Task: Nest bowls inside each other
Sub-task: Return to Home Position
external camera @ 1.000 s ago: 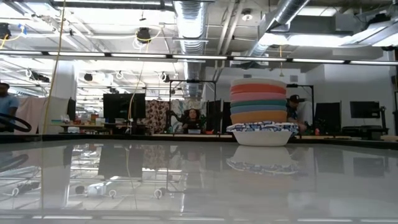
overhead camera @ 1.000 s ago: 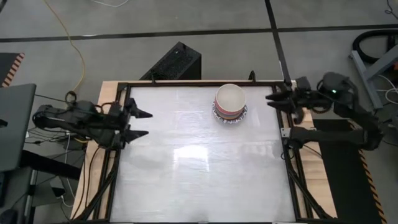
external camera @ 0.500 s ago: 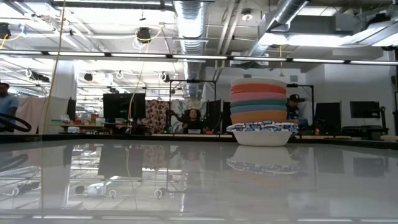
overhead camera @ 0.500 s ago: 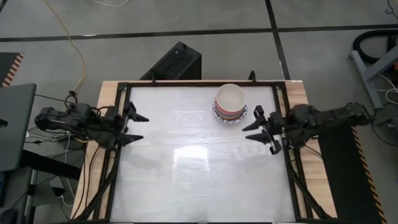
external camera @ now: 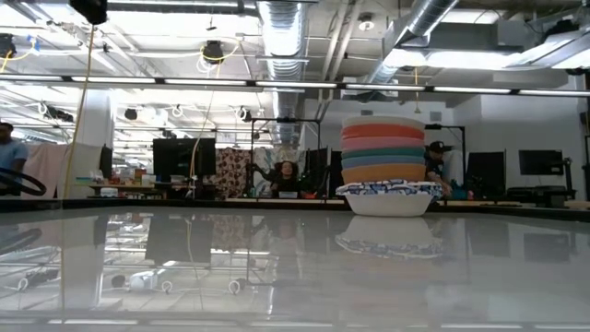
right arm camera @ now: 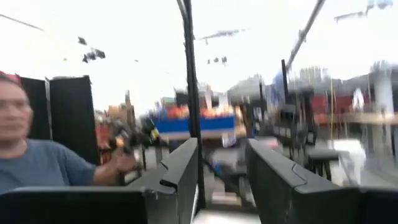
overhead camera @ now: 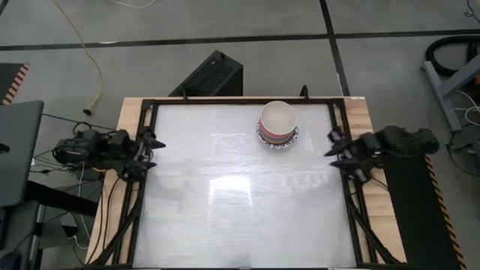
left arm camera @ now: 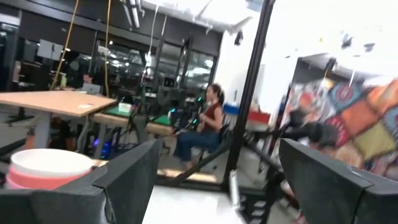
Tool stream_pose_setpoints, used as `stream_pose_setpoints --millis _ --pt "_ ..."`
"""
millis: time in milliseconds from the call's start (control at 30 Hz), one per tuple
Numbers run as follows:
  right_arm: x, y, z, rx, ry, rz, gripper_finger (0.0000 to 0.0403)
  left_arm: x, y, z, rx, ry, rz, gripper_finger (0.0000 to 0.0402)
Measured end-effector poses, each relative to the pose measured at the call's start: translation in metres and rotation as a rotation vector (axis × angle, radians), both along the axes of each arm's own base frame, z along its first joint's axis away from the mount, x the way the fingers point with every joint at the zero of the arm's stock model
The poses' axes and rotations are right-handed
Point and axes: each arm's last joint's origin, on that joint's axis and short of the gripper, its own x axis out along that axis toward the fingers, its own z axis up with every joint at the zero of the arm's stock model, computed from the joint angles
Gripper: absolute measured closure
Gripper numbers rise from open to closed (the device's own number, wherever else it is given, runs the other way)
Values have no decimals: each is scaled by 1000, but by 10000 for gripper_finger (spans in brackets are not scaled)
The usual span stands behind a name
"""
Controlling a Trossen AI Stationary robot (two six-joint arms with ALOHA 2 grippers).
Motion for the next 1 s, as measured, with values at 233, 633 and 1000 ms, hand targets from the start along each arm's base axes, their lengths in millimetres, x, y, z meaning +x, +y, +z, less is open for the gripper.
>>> stream_pose_setpoints --millis 233,633,1000 --pt "-27 -7 -28 49 -98 9 249 -11 2 -1 -100 5 -60 81" --pt "-6 1 -89 3 -99 96 249 18 -2 -58 -67 183 44 81" --pt "2 8 -118 -117 1 156 249 38 -6 -113 -15 220 65 81"
